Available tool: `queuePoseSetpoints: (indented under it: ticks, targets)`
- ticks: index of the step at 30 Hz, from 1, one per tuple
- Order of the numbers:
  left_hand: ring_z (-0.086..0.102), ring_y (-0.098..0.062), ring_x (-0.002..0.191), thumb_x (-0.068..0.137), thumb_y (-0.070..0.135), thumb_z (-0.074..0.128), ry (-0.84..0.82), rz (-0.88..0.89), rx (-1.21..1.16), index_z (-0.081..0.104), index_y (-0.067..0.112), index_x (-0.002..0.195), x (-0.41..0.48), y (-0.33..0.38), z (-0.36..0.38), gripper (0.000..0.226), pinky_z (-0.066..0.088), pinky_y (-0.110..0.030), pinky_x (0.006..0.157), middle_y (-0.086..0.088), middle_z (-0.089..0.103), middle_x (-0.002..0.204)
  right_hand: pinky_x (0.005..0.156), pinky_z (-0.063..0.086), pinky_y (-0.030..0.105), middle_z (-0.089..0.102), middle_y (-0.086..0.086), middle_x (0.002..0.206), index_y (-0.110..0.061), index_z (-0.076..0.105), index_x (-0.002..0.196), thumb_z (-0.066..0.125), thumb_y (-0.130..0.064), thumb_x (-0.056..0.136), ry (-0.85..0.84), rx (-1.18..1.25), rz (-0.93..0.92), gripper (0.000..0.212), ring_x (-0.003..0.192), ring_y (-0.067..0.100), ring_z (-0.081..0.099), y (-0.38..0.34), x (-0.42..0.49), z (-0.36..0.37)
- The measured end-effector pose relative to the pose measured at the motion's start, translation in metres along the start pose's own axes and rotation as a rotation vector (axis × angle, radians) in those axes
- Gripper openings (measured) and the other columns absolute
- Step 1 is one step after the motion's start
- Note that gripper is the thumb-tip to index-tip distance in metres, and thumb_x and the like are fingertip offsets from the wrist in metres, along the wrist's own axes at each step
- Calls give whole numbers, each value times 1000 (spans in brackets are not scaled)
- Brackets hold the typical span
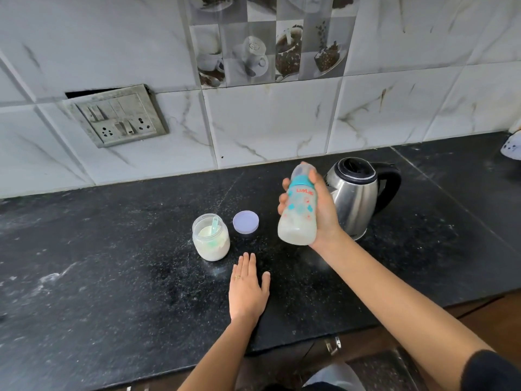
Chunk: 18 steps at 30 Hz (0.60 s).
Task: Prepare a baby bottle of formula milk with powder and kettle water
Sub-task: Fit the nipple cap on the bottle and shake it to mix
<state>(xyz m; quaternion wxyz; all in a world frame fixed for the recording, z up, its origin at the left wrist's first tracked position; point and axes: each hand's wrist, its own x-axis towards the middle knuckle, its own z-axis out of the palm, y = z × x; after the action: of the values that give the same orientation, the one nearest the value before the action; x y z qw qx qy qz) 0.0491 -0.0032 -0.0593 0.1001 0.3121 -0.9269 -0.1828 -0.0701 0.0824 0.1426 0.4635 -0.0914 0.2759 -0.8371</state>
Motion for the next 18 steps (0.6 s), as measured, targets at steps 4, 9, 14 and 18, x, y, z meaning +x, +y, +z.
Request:
queuePoseSetpoints:
  ticks: [4, 9, 14, 18]
  targets:
    - [4, -13, 146, 99, 47, 26, -4, 3, 12, 13, 14, 151, 0, 0, 2, 63, -8, -25, 115, -3, 11, 159, 52, 52, 30, 61, 6, 87, -29, 52, 119, 52, -37, 86, -83, -150, 53, 33, 58, 21, 60, 15, -13, -7]
    - [4, -13, 146, 99, 46, 28, 7, 4, -9, 14, 14, 151, 0, 0, 1, 62, -7, -24, 115, -3, 11, 159, 51, 52, 28, 61, 5, 84, -24, 50, 118, 54, -39, 88, 10, 2, 26, 33, 56, 19, 59, 5, -3, -10]
    - [7, -15, 146, 95, 49, 19, 9, 17, 23, 16, 13, 151, 0, -2, 4, 66, -8, -25, 114, -5, 15, 158, 55, 52, 33, 61, 9, 92, -32, 50, 125, 68, -39, 79, -244, -257, 91, 50, 61, 24, 59, 15, -15, -14]
    - [6, -14, 146, 96, 50, 18, 6, 5, 9, 16, 13, 151, 1, -2, 4, 66, -6, -25, 116, -3, 13, 158, 54, 53, 31, 62, 6, 87, -26, 54, 114, 82, -37, 63, -73, -57, 26, 59, 59, 21, 61, 2, 4, -12]
